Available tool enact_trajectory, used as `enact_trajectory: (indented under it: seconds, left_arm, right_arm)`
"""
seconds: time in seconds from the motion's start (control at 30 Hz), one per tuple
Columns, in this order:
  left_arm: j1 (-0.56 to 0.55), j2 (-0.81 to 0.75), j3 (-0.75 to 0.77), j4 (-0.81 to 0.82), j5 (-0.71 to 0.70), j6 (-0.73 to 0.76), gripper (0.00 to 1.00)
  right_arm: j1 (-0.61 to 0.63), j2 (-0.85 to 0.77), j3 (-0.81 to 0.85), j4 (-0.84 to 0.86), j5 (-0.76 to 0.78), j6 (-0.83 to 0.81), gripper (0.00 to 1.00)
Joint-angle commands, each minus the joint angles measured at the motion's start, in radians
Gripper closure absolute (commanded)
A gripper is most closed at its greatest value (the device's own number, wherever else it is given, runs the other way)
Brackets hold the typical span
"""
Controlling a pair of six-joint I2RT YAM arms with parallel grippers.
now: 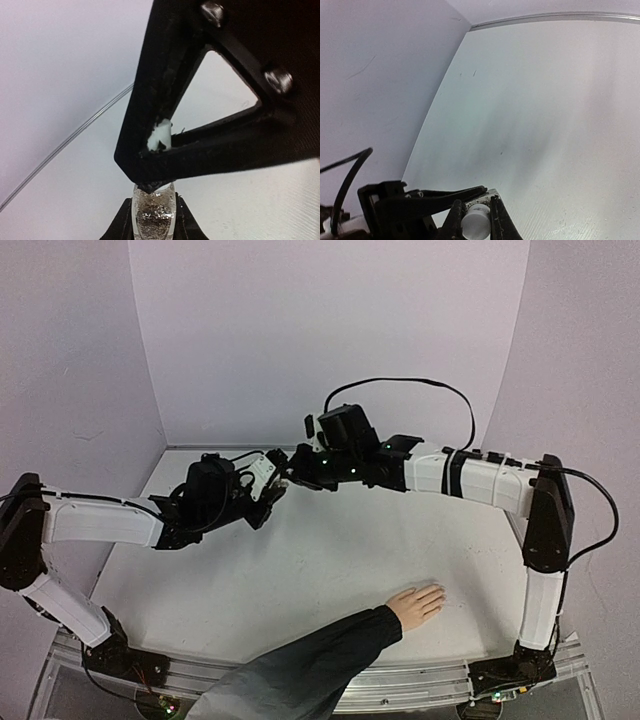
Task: Paint the nails
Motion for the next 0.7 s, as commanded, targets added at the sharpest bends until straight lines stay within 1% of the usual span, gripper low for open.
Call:
enact_trajectory:
  seconds: [0.0,0.07,0.1,0.17,0.27,0.37,0.47,0.53,0.6,0.67]
  left_arm:
    - [-0.085,-0.006,0.050,0.422,0.100,0.082,1.00]
    - [-0.085,-0.009,0.023,0.422,0.075,0.075,1.00]
    - [-0.084,-0.012,0.008,0.420,0.054,0.066,1.00]
    - [-0.084,-0.019,-0.022,0.415,0.014,0.021,1.00]
    - [-0.084,-0.027,-0.046,0.350,-0.047,-0.059,1.00]
    - [-0.077,-0.036,-0.037,0.210,-0.106,-0.142,1.00]
    - [-0.038,-0.048,-0.024,0.085,-0.087,-0.219,1.00]
    - [-0.005,-0.072,-0.035,0.045,-0.021,-0.268,1.00]
    - [0.025,-0.099,-0.047,0.037,0.060,-0.315,1.00]
    - [0.046,-0.122,-0.047,0.031,0.181,-0.337,1.00]
  right_arm:
    - [0.161,0.062,0.066,0.013,0.059,0.113,1.00]
    - [0.161,0.019,0.049,-0.004,0.113,0.082,0.99]
    - [0.160,-0.001,0.037,-0.011,0.146,0.068,0.96]
    - [0.151,-0.039,0.015,-0.013,0.174,0.032,0.86]
    - [0.111,-0.112,-0.035,-0.015,0.172,-0.009,0.60]
    - [0.056,-0.200,-0.109,-0.011,0.133,-0.095,0.28]
    - [0.021,-0.266,-0.154,-0.038,0.087,-0.204,0.07]
    - [0.001,-0.319,-0.201,-0.040,0.061,-0.274,0.02]
    - [-0.020,-0.363,-0.238,-0.029,0.011,-0.337,0.02]
    - [-0.045,-0.381,-0.254,-0.017,-0.078,-0.397,0.02]
